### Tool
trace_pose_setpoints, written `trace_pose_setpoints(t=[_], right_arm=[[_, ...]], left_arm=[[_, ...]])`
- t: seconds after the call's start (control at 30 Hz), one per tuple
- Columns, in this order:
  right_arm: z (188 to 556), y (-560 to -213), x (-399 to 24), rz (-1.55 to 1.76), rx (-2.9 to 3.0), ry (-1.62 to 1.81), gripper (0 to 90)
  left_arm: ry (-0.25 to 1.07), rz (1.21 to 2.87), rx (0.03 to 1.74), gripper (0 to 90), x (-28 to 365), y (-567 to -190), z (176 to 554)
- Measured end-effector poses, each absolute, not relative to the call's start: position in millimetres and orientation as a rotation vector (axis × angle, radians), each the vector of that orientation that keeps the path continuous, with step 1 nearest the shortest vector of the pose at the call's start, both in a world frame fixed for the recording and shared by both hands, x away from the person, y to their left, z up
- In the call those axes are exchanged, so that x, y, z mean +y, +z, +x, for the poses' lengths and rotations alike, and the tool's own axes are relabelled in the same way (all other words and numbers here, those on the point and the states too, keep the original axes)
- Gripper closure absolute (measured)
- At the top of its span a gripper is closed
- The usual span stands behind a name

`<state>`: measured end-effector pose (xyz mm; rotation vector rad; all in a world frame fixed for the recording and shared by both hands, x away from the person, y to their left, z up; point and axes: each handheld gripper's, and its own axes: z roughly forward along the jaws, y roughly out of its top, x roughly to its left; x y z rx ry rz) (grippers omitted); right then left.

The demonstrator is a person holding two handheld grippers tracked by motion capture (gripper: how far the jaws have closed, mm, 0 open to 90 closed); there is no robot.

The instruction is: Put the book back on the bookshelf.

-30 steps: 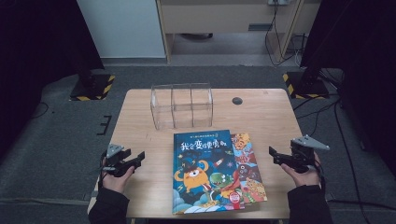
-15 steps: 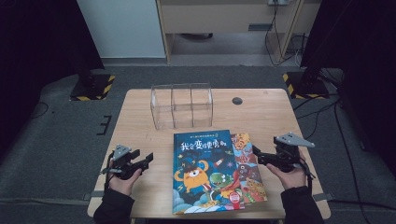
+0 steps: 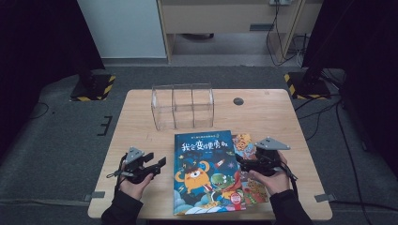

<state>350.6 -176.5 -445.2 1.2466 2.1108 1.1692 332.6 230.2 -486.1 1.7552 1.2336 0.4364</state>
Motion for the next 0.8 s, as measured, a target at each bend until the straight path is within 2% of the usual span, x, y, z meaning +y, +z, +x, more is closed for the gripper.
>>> trace_pose_setpoints(t=[0.57, 0.8], right_arm=[[349, -473, -149, 1.219, 2.226, 1.117, 10.7], [349, -482, -140, 1.204, 2.284, 1.112, 14.5]], left_arm=[[0.391, 1.812, 1.176, 36.8, 208, -492, 332], [0.374, 1.828, 1.166, 36.8, 204, -494, 332]])
